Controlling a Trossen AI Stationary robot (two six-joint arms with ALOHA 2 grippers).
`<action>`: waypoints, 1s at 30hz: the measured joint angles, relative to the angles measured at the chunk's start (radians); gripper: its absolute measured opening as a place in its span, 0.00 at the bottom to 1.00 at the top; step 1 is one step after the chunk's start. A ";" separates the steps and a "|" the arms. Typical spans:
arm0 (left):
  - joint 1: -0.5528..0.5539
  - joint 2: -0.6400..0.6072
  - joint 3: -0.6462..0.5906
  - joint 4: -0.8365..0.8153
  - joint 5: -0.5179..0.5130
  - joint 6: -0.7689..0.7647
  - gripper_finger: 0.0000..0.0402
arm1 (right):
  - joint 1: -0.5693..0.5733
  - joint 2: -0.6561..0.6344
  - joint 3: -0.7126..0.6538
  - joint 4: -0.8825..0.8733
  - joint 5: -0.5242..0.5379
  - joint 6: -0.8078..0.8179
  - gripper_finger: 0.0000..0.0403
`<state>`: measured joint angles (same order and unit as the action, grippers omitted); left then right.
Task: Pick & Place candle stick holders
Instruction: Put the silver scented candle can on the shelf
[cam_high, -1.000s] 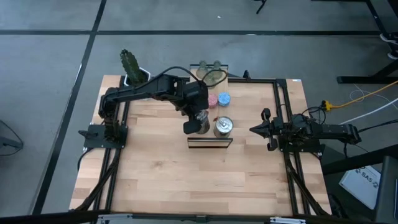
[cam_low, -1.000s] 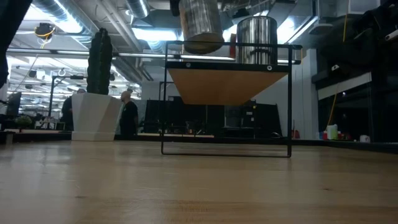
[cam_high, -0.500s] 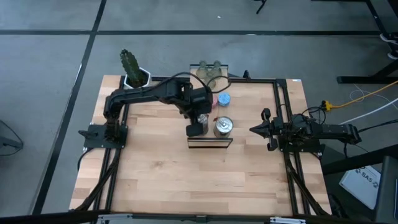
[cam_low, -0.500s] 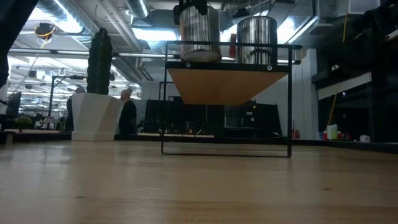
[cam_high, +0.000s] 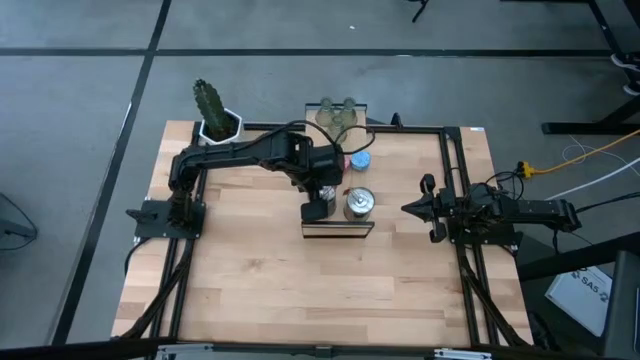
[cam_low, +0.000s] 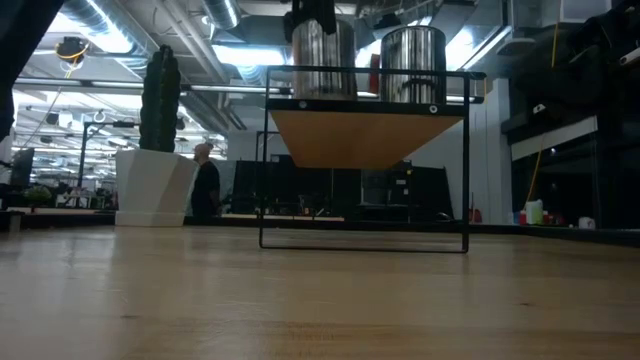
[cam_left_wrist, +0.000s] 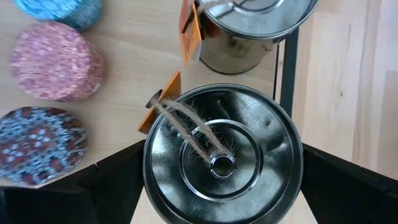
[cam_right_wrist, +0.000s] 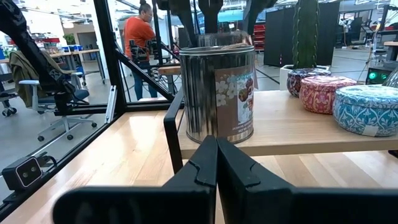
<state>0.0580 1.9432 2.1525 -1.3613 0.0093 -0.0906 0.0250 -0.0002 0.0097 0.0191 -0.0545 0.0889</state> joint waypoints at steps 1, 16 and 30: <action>-0.001 0.006 0.000 0.000 0.000 0.000 0.92 | 0.000 0.000 0.000 0.000 0.000 0.000 0.01; -0.025 0.038 -0.001 0.004 0.004 0.033 0.92 | 0.000 0.000 0.000 0.000 0.000 0.000 0.01; -0.031 0.038 -0.001 0.004 -0.030 0.026 0.94 | 0.000 0.000 0.000 0.000 0.000 0.000 0.01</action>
<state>0.0273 1.9808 2.1517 -1.3571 -0.0203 -0.0647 0.0253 -0.0002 0.0097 0.0193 -0.0544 0.0890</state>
